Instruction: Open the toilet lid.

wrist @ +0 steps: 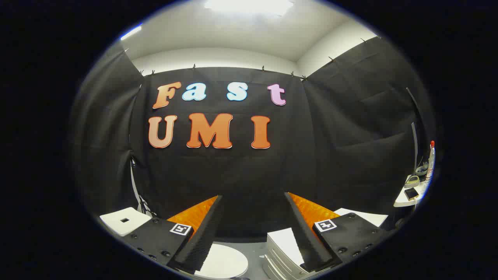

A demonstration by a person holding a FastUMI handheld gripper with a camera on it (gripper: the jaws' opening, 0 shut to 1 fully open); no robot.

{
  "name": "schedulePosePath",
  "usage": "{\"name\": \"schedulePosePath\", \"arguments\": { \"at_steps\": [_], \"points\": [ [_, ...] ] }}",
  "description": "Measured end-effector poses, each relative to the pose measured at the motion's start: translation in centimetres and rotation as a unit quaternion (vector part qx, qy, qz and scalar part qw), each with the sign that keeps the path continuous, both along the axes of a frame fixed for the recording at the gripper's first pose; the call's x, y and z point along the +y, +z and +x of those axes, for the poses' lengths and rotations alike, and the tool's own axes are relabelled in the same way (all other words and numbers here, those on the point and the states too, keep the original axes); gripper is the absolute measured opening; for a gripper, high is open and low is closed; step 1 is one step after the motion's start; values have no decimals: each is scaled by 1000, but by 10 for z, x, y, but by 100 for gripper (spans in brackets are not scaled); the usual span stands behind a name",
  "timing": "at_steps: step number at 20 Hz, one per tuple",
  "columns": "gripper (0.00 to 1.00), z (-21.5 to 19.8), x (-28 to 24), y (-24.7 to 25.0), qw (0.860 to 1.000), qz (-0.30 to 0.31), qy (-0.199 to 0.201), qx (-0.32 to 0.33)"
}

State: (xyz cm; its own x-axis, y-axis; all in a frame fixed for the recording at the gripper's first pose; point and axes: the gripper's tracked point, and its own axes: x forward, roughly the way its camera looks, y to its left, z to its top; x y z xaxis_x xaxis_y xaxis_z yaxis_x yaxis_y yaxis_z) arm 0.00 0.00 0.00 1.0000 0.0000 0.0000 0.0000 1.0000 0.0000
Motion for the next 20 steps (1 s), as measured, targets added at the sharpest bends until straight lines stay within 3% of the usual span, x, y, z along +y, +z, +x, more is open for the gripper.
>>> {"name": "schedulePosePath", "arguments": {
  "at_steps": [9, 15, 20],
  "points": [
    [99, 19, -37, -7, 999, 32, 4, -18],
    [99, 66, -38, -31, 999, 48, 6, -14],
    [99, 68, -23, -39, 998, 63, 8, -10]
  ]
}}
